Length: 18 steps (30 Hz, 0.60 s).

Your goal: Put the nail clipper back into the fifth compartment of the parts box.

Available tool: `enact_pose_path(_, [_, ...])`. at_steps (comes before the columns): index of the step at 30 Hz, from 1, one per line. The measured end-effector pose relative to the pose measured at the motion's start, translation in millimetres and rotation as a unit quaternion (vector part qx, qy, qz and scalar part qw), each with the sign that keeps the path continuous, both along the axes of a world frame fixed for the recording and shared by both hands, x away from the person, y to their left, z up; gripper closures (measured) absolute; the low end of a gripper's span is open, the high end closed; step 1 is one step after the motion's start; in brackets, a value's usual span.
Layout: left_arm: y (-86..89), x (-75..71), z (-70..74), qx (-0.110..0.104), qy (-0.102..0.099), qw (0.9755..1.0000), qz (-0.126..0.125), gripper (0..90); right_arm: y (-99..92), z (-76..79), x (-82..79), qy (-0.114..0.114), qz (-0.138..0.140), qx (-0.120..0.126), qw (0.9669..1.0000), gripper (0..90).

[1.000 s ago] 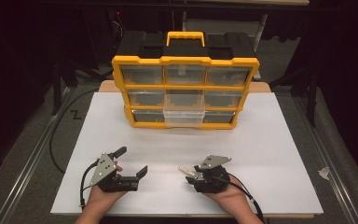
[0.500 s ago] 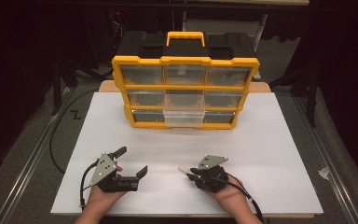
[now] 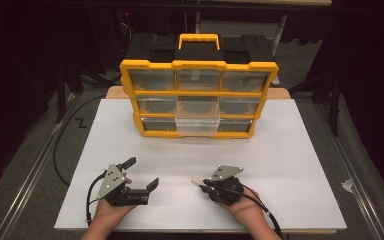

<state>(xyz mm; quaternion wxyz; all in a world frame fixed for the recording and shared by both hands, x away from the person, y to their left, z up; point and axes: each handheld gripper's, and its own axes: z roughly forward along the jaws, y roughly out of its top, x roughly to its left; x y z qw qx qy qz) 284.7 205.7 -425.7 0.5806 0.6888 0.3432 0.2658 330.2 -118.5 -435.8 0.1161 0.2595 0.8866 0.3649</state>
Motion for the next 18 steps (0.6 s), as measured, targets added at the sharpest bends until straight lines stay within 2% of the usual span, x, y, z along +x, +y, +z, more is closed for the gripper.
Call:
enact_pose_path(8, [-0.2,-0.2,0.0,0.000,-0.001,1.0000,-0.001,0.9,1.4,0.5,-0.8,-0.007,0.001,-0.008,0.9999,78.6])
enact_pose_path(18, [-0.3,-0.4,0.0,0.000,-0.001,1.0000,-0.001,0.9,1.3,1.7,-0.2,-0.002,-0.005,-0.002,1.0000,79.0])
